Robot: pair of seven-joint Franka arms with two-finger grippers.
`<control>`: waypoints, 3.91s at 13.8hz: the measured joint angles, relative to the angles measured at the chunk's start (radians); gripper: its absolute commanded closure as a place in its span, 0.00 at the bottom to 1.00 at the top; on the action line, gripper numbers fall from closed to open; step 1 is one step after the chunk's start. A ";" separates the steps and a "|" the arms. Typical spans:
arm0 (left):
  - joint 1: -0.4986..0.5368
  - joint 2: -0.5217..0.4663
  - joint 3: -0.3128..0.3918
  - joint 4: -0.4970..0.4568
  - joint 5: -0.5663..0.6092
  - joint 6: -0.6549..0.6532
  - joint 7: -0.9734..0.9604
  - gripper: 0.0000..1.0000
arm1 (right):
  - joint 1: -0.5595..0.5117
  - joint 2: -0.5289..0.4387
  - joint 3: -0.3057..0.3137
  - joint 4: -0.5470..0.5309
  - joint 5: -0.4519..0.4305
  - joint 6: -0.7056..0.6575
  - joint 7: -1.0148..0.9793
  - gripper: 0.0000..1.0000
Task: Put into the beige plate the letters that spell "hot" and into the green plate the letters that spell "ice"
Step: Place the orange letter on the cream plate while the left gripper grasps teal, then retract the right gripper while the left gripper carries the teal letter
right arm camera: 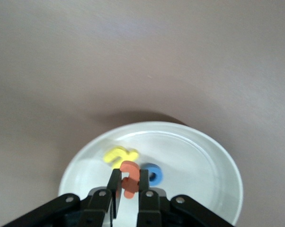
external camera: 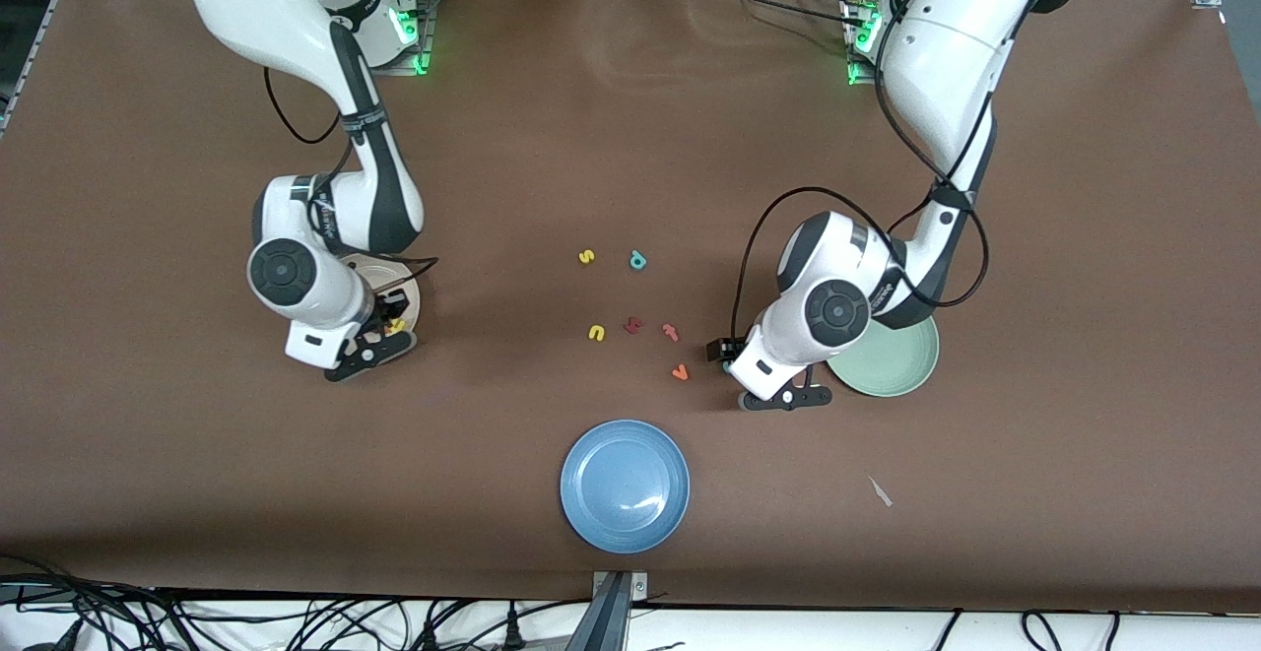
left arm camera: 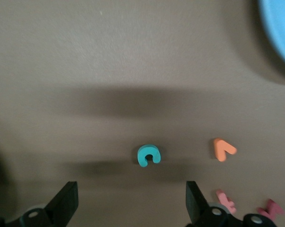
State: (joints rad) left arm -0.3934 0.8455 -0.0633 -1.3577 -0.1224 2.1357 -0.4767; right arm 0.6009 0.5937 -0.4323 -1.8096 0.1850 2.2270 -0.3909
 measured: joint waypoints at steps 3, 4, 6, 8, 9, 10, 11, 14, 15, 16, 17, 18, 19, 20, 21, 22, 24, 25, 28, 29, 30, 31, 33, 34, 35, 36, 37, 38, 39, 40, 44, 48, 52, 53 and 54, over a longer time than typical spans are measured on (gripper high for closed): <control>-0.024 0.051 0.015 0.031 0.000 0.000 -0.011 0.01 | -0.025 0.000 0.000 0.000 0.001 0.000 -0.005 0.00; -0.026 0.059 0.021 0.041 0.001 0.000 -0.011 0.02 | -0.028 0.000 0.000 0.000 0.003 0.000 -0.005 0.00; -0.033 0.070 0.031 0.064 0.009 -0.002 -0.010 0.11 | -0.027 -0.001 0.005 0.002 0.037 -0.005 -0.004 0.00; -0.056 0.081 0.055 0.085 0.019 -0.007 -0.010 0.19 | -0.020 -0.003 0.014 0.020 0.085 -0.050 0.006 0.00; -0.066 0.088 0.065 0.096 0.022 -0.009 -0.010 0.20 | -0.017 -0.005 0.017 0.035 0.095 -0.073 0.026 0.00; -0.075 0.096 0.073 0.104 0.023 -0.011 -0.010 0.24 | -0.012 -0.007 0.019 0.048 0.097 -0.093 0.056 0.00; -0.083 0.103 0.081 0.109 0.023 -0.011 -0.010 0.26 | -0.007 -0.010 0.019 0.058 0.097 -0.107 0.086 0.00; -0.095 0.111 0.090 0.115 0.023 -0.011 -0.021 0.33 | -0.001 -0.011 0.021 0.074 0.098 -0.141 0.163 0.00; -0.095 0.113 0.091 0.117 0.023 -0.011 -0.028 0.34 | 0.000 -0.011 0.022 0.087 0.098 -0.161 0.197 0.00; -0.095 0.114 0.092 0.120 0.023 -0.012 -0.030 0.37 | 0.004 -0.011 0.023 0.107 0.099 -0.190 0.234 0.00; -0.095 0.115 0.092 0.122 0.023 -0.013 -0.032 0.37 | 0.012 -0.012 0.023 0.129 0.099 -0.217 0.272 0.00; -0.095 0.117 0.092 0.123 0.023 -0.014 -0.036 0.39 | 0.025 -0.013 0.023 0.150 0.099 -0.244 0.307 0.00; -0.096 0.119 0.092 0.124 0.023 -0.014 -0.047 0.39 | 0.039 -0.013 0.023 0.173 0.099 -0.276 0.339 0.00; -0.097 0.121 0.092 0.124 0.023 -0.014 -0.052 0.39 | 0.050 -0.013 0.024 0.193 0.099 -0.302 0.367 0.00; -0.099 0.123 0.092 0.124 0.023 -0.014 -0.057 0.41 | 0.058 -0.013 0.024 0.209 0.099 -0.317 0.388 0.00; -0.100 0.123 0.093 0.124 0.023 -0.014 -0.062 0.45 | 0.066 -0.013 0.024 0.219 0.099 -0.325 0.399 0.00; -0.102 0.123 0.093 0.126 0.023 -0.014 -0.065 0.61 | 0.071 -0.016 0.024 0.229 0.099 -0.331 0.426 0.00; -0.103 0.123 0.093 0.128 0.023 -0.014 -0.066 0.70 | 0.064 -0.024 0.027 0.230 0.099 -0.335 0.428 0.00; -0.104 0.123 0.093 0.132 0.023 -0.015 -0.069 0.91 | -0.054 -0.084 0.131 0.231 0.091 -0.368 0.430 0.00; -0.104 0.123 0.094 0.133 0.023 -0.016 -0.069 0.92 | -0.121 -0.109 0.183 0.230 0.076 -0.377 0.430 0.00; -0.104 0.124 0.094 0.134 0.023 -0.016 -0.069 0.93 | -0.184 -0.133 0.230 0.230 0.063 -0.384 0.430 0.00; -0.104 0.124 0.094 0.134 0.023 -0.016 -0.069 0.94 | -0.241 -0.157 0.269 0.229 0.051 -0.394 0.428 0.00; -0.104 0.123 0.096 0.137 0.023 -0.041 -0.069 0.94 | -0.319 -0.198 0.305 0.225 0.030 -0.406 0.419 0.00; -0.104 0.123 0.099 0.142 0.023 -0.064 -0.069 0.94 | -0.350 -0.220 0.315 0.224 0.011 -0.411 0.400 0.00; -0.102 0.121 0.102 0.150 0.023 -0.087 -0.067 0.94 | -0.370 -0.247 0.323 0.223 -0.026 -0.421 0.383 0.00; -0.098 0.116 0.105 0.160 0.023 -0.109 -0.056 0.94 | -0.379 -0.276 0.327 0.222 -0.064 -0.433 0.378 0.00; -0.091 0.106 0.108 0.171 0.023 -0.123 -0.030 0.94 | -0.380 -0.308 0.329 0.222 -0.094 -0.446 0.378 0.00; -0.081 0.087 0.111 0.180 0.023 -0.134 0.006 0.94 | -0.380 -0.341 0.332 0.221 -0.118 -0.465 0.378 0.00; -0.067 0.063 0.113 0.183 0.023 -0.145 0.043 0.94 | -0.380 -0.373 0.336 0.220 -0.146 -0.488 0.378 0.00; -0.050 0.038 0.115 0.182 0.023 -0.156 0.085 0.94 | -0.381 -0.403 0.337 0.219 -0.174 -0.507 0.378 0.00; 0.033 -0.035 0.117 0.155 0.023 -0.211 0.297 0.93 | -0.422 -0.468 0.349 0.215 -0.208 -0.561 0.377 0.00; 0.136 -0.143 0.114 -0.015 0.023 -0.216 0.555 0.93 | -0.439 -0.499 0.354 0.228 -0.244 -0.630 0.377 0.00; 0.197 -0.245 0.105 -0.225 0.023 -0.149 0.678 0.93 | -0.475 -0.522 0.354 0.231 -0.243 -0.642 0.377 0.00; 0.207 -0.260 0.091 -0.283 0.023 -0.091 0.683 0.93 | -0.477 -0.527 0.354 0.231 -0.243 -0.642 0.377 0.00; 0.216 -0.270 0.077 -0.342 0.023 -0.027 0.686 0.92 | -0.478 -0.530 0.354 0.231 -0.243 -0.642 0.377 0.00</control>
State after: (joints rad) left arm -0.1773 0.5751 0.0139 -1.6993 -0.0991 2.1087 0.2098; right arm 0.1230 0.0640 -0.0779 -1.5788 -0.0584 1.5854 -0.0139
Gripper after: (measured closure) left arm 0.758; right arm 0.000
